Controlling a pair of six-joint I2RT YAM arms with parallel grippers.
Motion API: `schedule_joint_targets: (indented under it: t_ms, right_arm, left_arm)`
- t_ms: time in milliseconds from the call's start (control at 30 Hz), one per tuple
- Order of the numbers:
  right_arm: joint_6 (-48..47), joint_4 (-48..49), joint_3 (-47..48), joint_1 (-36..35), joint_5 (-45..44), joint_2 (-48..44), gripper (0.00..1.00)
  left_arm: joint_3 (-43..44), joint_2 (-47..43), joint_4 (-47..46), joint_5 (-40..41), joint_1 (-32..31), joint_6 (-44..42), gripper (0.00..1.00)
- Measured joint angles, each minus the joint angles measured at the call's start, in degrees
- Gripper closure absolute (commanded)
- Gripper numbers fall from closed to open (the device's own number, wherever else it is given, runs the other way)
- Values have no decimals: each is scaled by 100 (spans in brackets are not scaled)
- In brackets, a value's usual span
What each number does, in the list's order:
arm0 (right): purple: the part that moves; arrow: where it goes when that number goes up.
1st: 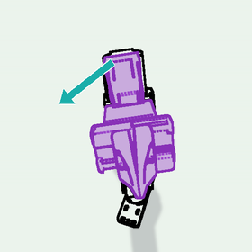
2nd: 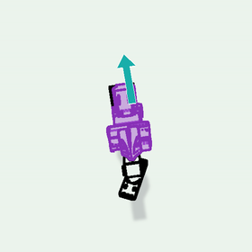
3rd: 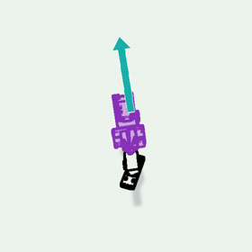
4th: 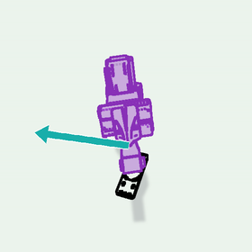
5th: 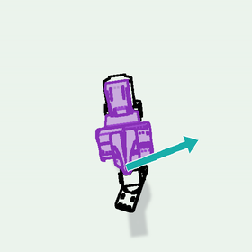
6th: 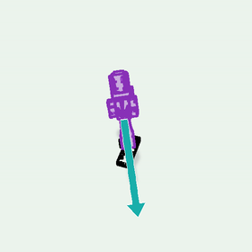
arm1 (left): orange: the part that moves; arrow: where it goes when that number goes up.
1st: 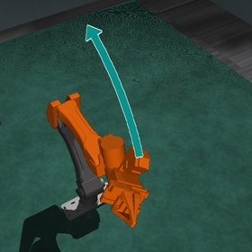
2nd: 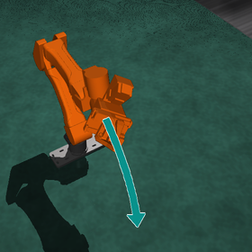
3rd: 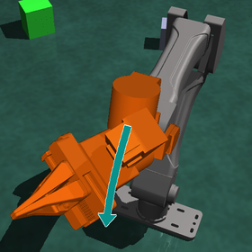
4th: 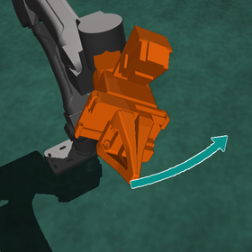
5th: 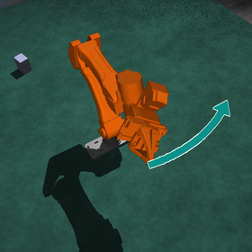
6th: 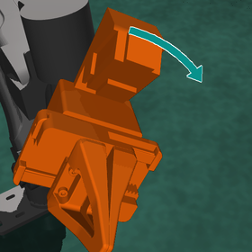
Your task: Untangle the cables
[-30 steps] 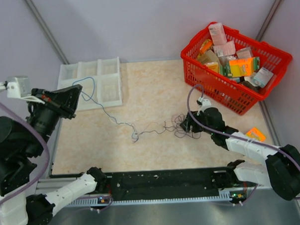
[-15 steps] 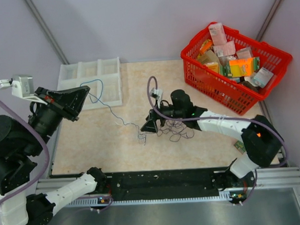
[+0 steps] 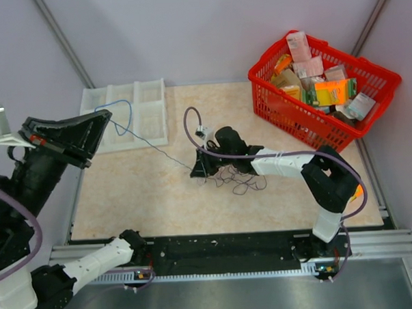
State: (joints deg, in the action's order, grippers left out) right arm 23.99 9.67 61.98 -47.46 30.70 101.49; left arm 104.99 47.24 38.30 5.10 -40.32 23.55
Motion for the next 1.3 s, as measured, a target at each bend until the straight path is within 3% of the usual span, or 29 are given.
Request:
schedule_joint_targets:
  t_ms: [200,367,533,867,1033,1300]
  right_arm:
    - [612,-490,-706,658,-1486,-673,70]
    - [916,-1084,-1488,1683,-2953,-1370,63]
    - [881,-1360,-1853,1757,-3672,-1685,62]
    - [621,-721,-2317,1751,-3036,-1932,59]
    - [538,-450,-2546,1753,-2879,-2361,59]
    - [479,-302,-2608,1751,-2422,-2726,59]
  left_arm:
    - [905,42,63,393,0,-258,100]
    - [1043,-258,-94,903,0,-402,100]
    - [693,-345,-199,1248,0,-402,100]
    - [-1770,-107,-179,1622,0,-107,100]
    - [-3108,343,-166,2203,0,92,100]
    - [-4688,422,2,3021,4,1388,100]
